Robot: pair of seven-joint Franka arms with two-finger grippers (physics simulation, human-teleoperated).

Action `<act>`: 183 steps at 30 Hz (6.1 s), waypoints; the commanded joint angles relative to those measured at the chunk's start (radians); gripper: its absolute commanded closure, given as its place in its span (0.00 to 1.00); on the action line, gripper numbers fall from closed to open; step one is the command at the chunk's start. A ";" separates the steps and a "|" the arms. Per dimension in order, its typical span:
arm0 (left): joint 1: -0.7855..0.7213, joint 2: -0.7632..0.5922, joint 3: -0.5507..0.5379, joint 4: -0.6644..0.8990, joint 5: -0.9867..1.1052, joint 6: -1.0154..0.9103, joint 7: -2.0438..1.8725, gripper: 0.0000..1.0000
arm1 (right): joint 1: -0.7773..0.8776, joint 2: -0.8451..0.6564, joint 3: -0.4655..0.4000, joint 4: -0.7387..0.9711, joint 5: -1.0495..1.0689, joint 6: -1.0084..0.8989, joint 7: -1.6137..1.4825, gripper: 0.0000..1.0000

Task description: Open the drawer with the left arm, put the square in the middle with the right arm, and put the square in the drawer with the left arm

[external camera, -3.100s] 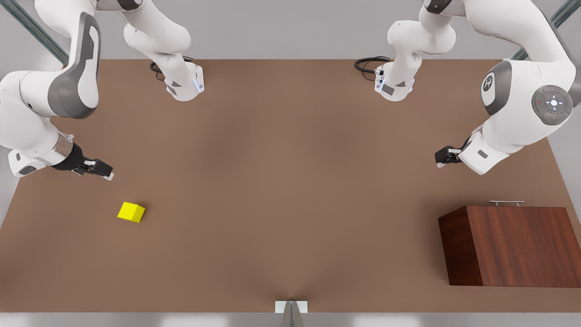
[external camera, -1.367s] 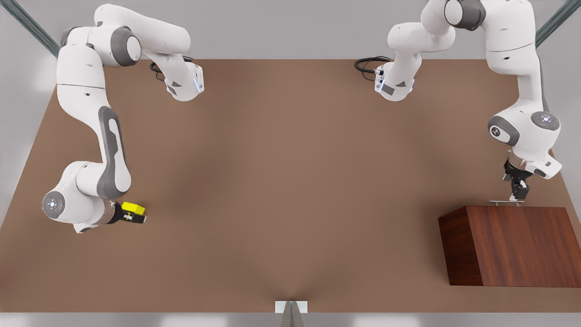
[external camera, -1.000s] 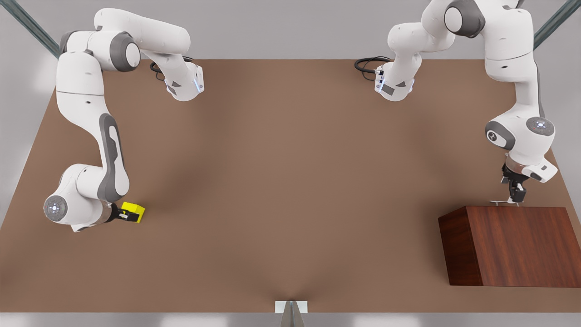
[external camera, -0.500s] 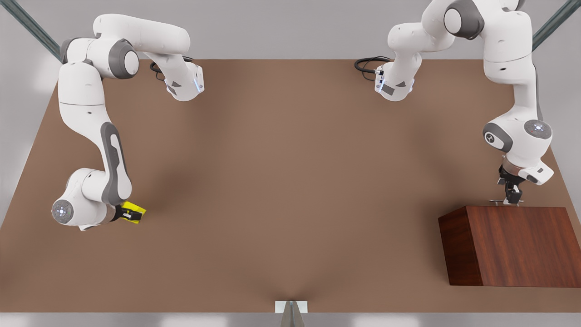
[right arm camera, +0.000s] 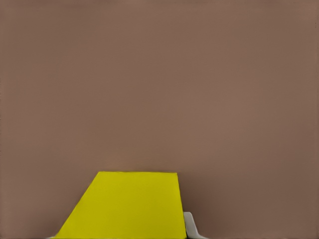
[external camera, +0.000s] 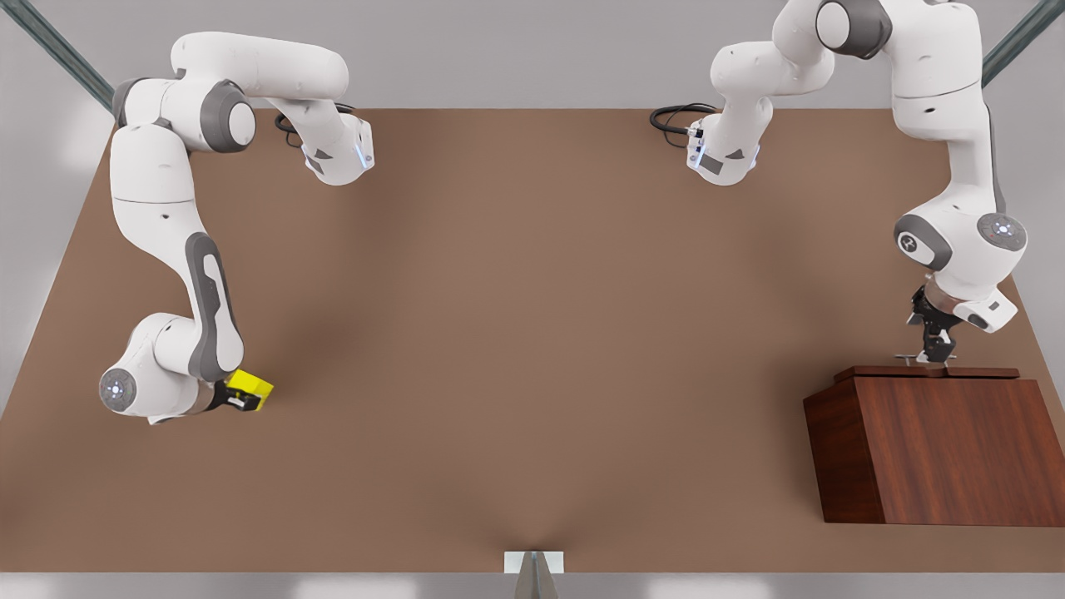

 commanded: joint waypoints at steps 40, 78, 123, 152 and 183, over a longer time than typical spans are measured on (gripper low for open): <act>0.040 -0.100 0.031 -0.008 0.097 -0.321 0.002 0.00 | 0.965 0.323 0.304 0.606 -0.132 -0.057 1.471 0.45; 0.044 -0.162 0.049 -0.014 0.140 -0.523 -0.008 0.00 | 0.005 -0.452 0.236 0.299 -0.064 -0.589 -0.084 0.00; -0.295 0.135 -0.798 0.015 0.229 -0.258 0.762 0.00 | 0.187 -0.518 -0.011 0.183 -0.049 -0.526 -0.083 0.00; -0.304 0.218 -0.778 0.018 0.235 -0.209 0.764 0.21 | 0.186 -0.513 -0.009 0.184 -0.048 -0.526 -0.083 0.00; -0.301 0.215 -0.744 0.025 0.241 -0.198 0.775 0.24 | 0.184 -0.512 -0.009 0.184 -0.048 -0.518 -0.090 0.00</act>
